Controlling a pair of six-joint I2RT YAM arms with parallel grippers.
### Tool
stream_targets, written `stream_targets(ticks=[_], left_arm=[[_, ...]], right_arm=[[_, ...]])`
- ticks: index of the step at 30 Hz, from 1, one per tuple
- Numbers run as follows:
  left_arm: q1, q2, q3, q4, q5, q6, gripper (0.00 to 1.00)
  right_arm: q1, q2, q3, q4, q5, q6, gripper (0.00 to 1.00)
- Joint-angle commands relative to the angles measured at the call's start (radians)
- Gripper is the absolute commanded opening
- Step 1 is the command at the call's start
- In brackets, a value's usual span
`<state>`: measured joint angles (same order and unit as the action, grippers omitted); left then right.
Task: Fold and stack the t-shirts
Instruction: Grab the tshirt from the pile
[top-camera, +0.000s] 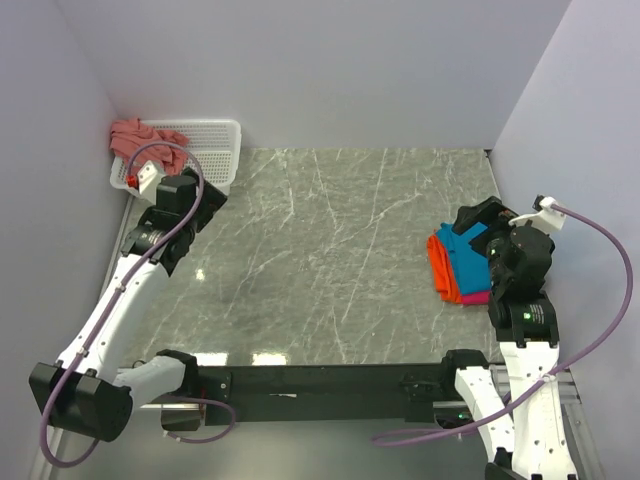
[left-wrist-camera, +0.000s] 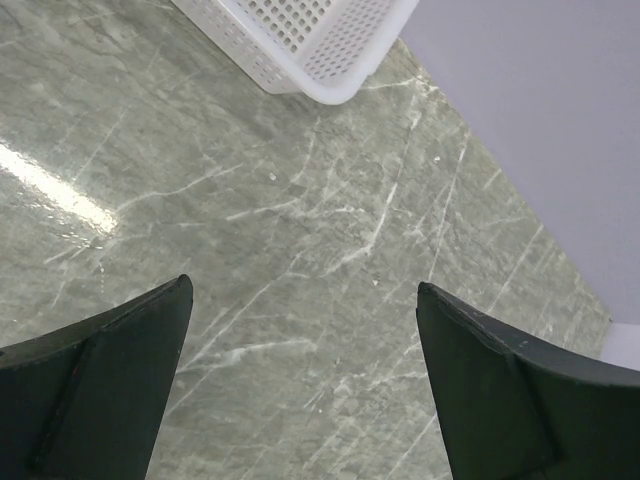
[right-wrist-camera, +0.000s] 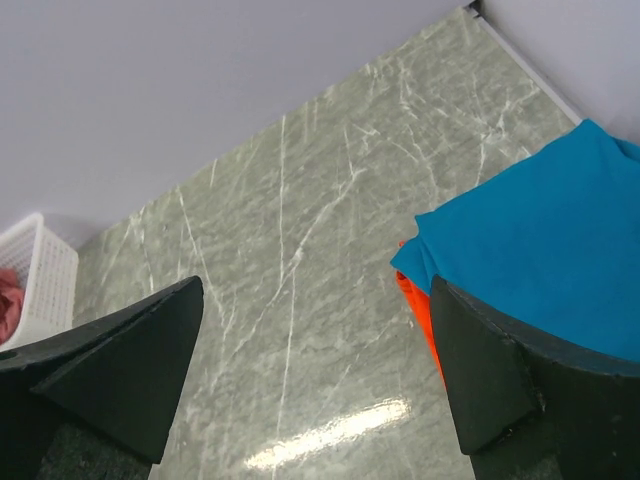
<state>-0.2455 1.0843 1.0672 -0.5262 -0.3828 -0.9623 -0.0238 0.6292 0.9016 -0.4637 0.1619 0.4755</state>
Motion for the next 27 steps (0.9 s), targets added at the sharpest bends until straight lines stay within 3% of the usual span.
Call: stream_targets(ticks=[1,5,13,18,27], left_arm=[[0.0,0.015,0.057,0.02,-0.055,0.001,0.99],[0.008,0.066,0.121,0.037,-0.056,0.01,0.99],[0.07,0.229,0.272,0.031,-0.068,0.062,0.99],[0.219,0.455,0.477,0.008,0.053,0.105,0.99],[0.391,0.988,1.0,-0.21,0.061,0.151,0.99]], right_arm=[[0.002,-0.016,0.016,0.048,-0.053,-0.052,1.0],[0.002,-0.037,-0.021,0.099,-0.117,-0.08,1.0],[0.002,0.0,0.007,0.066,-0.079,-0.069,1.0],[0.004,0.01,0.011,0.071,-0.093,-0.055,1.0],[0.002,0.03,-0.017,0.086,-0.147,-0.075,1.0]])
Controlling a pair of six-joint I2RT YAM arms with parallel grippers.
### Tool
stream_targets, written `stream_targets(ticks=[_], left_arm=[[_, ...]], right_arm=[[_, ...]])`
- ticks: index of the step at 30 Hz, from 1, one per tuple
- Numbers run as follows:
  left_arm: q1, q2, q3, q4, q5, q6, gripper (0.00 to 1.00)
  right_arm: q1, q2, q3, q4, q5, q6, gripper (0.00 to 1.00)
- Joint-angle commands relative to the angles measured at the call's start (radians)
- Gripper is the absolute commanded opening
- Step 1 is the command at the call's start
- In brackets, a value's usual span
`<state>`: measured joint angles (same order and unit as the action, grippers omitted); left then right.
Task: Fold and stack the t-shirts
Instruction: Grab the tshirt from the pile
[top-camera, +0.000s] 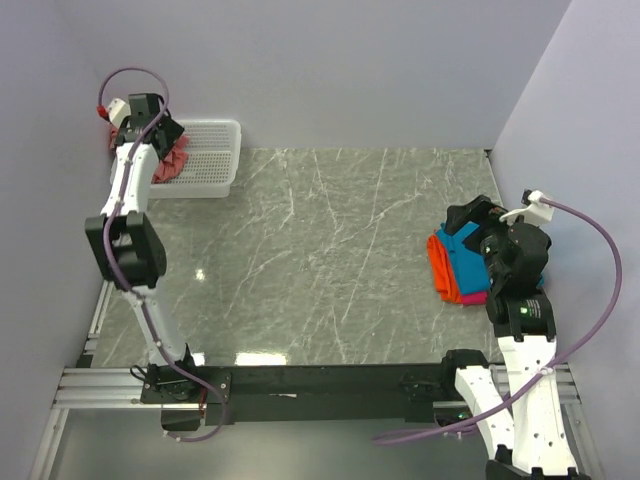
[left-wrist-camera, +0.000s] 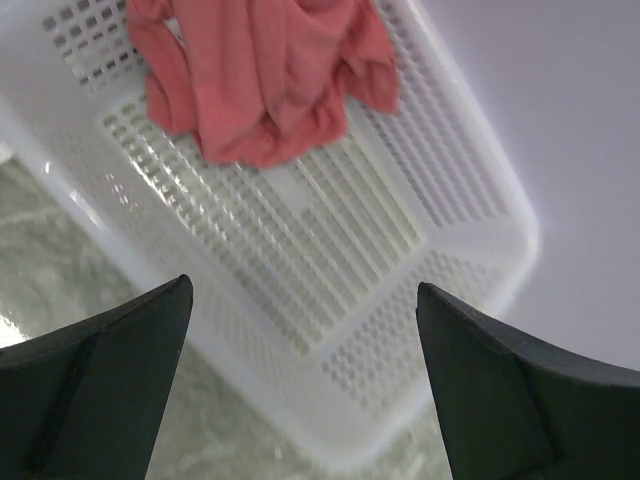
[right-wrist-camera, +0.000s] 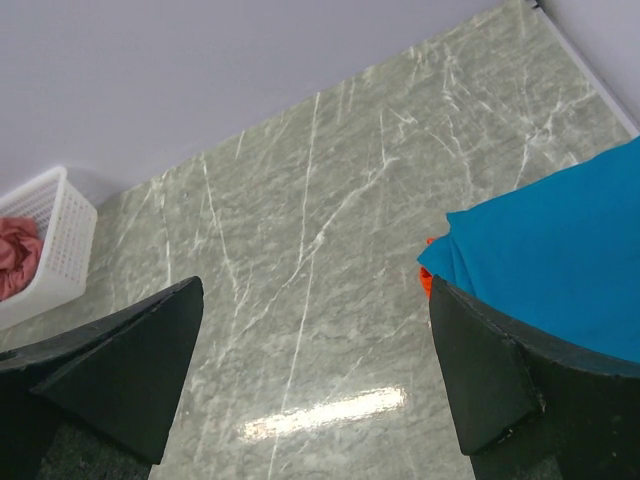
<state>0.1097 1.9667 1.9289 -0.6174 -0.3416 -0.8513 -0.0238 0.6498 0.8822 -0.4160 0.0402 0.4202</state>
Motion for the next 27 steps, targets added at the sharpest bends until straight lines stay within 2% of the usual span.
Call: stream_targets(ticks=[1,4,10,14,18,27], left_arm=[[0.057,0.141,0.212,-0.13,0.026,0.043,0.99],[0.087,0.268,0.274,-0.079,0.027,0.072,0.99],[0.102,0.365,0.295,0.074,-0.005,0.09,0.99],[0.104,0.463,0.372,0.097,-0.088,0.074,0.99],[0.107,0.511,0.375,0.188,-0.129,0.069,0.99],[0.108,0.616,0.412,0.379,-0.077,0.034,0.99]], right_arm=[[0.002,0.014,0.008,0.031,-0.029,-0.023,1.0],[0.002,0.028,0.006,0.026,-0.036,-0.037,1.0],[0.002,0.048,-0.005,0.036,-0.071,-0.029,0.99],[0.004,0.053,-0.003,0.016,-0.088,-0.026,0.99],[0.002,0.048,0.0,-0.009,-0.082,-0.02,0.98],[0.002,0.045,0.02,-0.014,-0.117,0.017,0.96]])
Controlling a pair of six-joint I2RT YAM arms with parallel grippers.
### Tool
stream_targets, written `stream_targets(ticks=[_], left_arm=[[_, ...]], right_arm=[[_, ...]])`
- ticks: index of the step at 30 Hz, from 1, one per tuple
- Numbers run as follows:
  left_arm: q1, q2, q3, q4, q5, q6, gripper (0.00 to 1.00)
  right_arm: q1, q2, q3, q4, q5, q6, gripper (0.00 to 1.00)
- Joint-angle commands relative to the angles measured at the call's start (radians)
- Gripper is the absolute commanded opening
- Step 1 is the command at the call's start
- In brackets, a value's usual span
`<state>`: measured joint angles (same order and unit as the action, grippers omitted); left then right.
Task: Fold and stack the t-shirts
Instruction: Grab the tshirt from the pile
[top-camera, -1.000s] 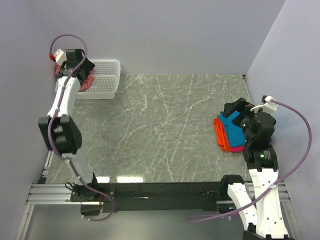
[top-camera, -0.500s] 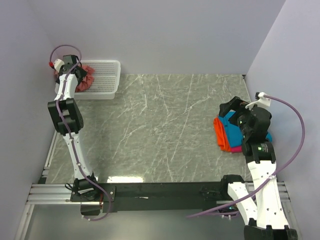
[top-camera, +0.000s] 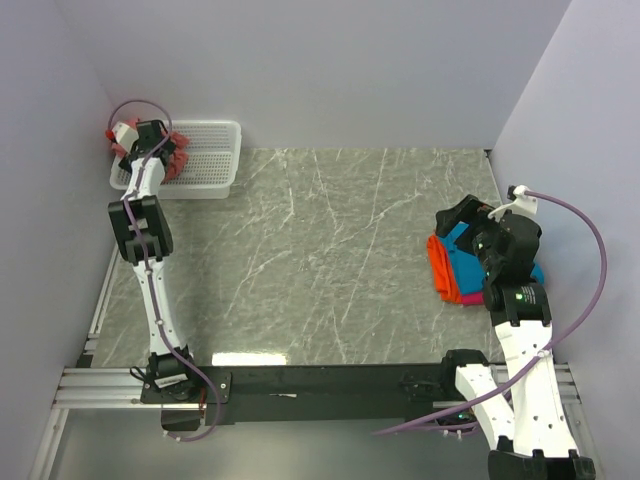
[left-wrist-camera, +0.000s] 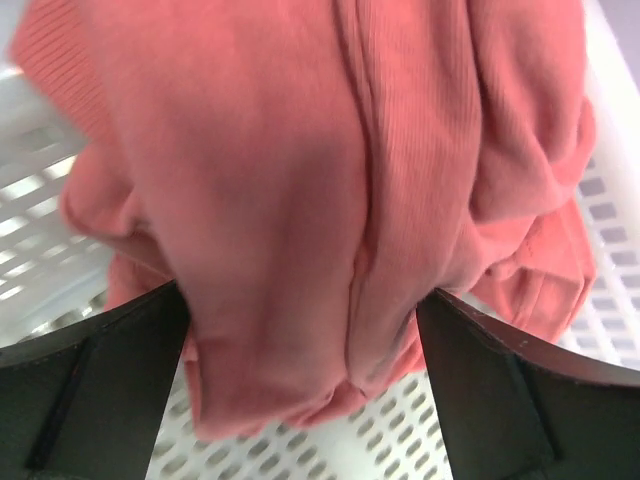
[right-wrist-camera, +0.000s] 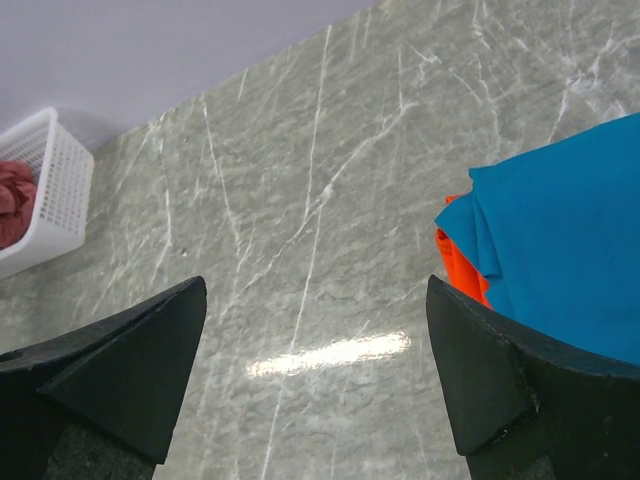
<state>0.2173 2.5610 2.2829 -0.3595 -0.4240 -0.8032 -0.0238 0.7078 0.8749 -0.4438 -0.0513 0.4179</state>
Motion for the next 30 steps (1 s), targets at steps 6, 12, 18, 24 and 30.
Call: stream_targets(ticks=[6,12,18,24,30], left_arm=[[0.004,0.08,0.066,0.234,-0.004,-0.028,0.99],[0.01,0.084,0.067,0.32,0.047,-0.016,0.48],[0.01,-0.044,0.02,0.326,0.05,-0.013,0.0],[0.01,-0.246,-0.095,0.353,0.074,0.025,0.0],[-0.006,-0.413,-0.135,0.274,0.154,0.085,0.0]], right_arm=[[0.002,-0.001,0.055,-0.013,-0.022,0.032,0.95],[0.002,0.025,0.111,-0.07,-0.036,0.012,0.93],[0.004,0.006,0.105,-0.065,-0.045,-0.004,0.95],[0.002,-0.047,0.062,-0.072,-0.051,-0.034,0.95],[0.002,-0.099,0.026,-0.047,-0.056,-0.042,0.95]])
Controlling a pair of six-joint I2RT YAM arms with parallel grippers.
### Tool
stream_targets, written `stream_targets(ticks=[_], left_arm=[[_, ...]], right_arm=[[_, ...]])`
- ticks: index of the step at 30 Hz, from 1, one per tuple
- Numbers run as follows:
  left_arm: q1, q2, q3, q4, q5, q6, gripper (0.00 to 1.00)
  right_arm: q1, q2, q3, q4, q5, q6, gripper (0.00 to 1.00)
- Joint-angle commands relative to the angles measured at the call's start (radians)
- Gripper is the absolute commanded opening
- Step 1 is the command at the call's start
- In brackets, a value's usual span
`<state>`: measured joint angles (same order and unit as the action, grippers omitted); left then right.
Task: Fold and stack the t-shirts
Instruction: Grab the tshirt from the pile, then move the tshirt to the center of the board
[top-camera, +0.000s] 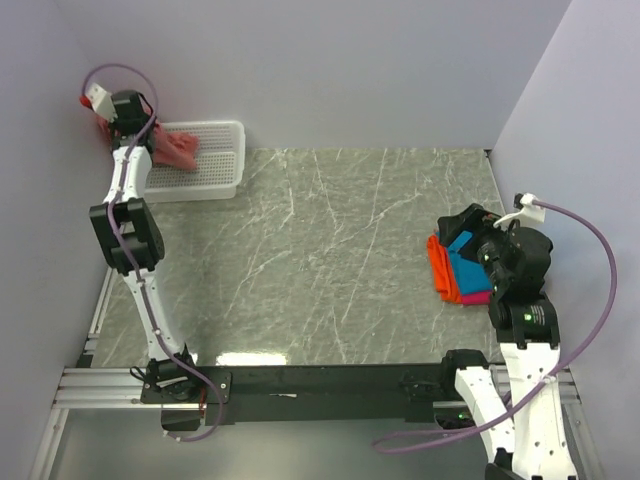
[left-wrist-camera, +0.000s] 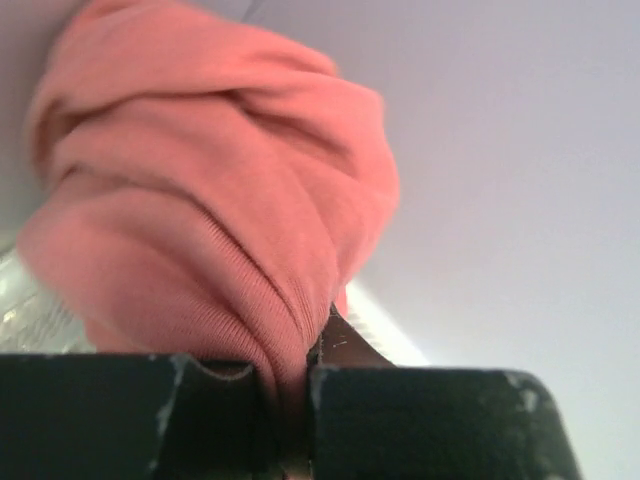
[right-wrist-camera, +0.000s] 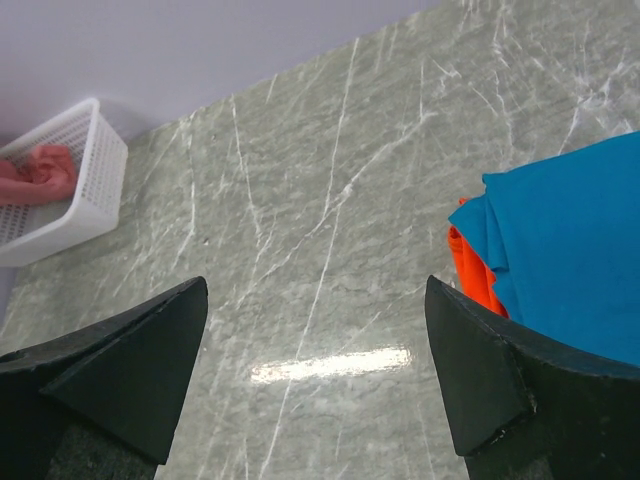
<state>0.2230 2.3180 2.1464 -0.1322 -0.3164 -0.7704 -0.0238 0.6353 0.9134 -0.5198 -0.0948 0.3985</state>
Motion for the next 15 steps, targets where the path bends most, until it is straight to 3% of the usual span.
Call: stream_targets(ticks=[1,7,14,15], left_arm=[[-0.023,-0.222,-0.014,0.042,0.051,0.062,0.0],[-0.103,-0.541,-0.308,0.2,0.046,0.123,0.0],[-0.226,-0.693,-0.188,0.083,0.091,0.19,0.0],[-0.288,-0.725,-0.178,0.083,0.1,0.206,0.0]], right_arm=[[0.002,-0.031,-0.015,0.032,-0.016,-0.026,0.95],[0.002,-0.034,-0.027,0.066,-0.031,-0.026,0.95],[0.002,-0.055,-0.091,0.129,-0.079,-0.03,0.95],[0.002,-0.057,-0.099,0.135,-0.074,-0.029,0.95]])
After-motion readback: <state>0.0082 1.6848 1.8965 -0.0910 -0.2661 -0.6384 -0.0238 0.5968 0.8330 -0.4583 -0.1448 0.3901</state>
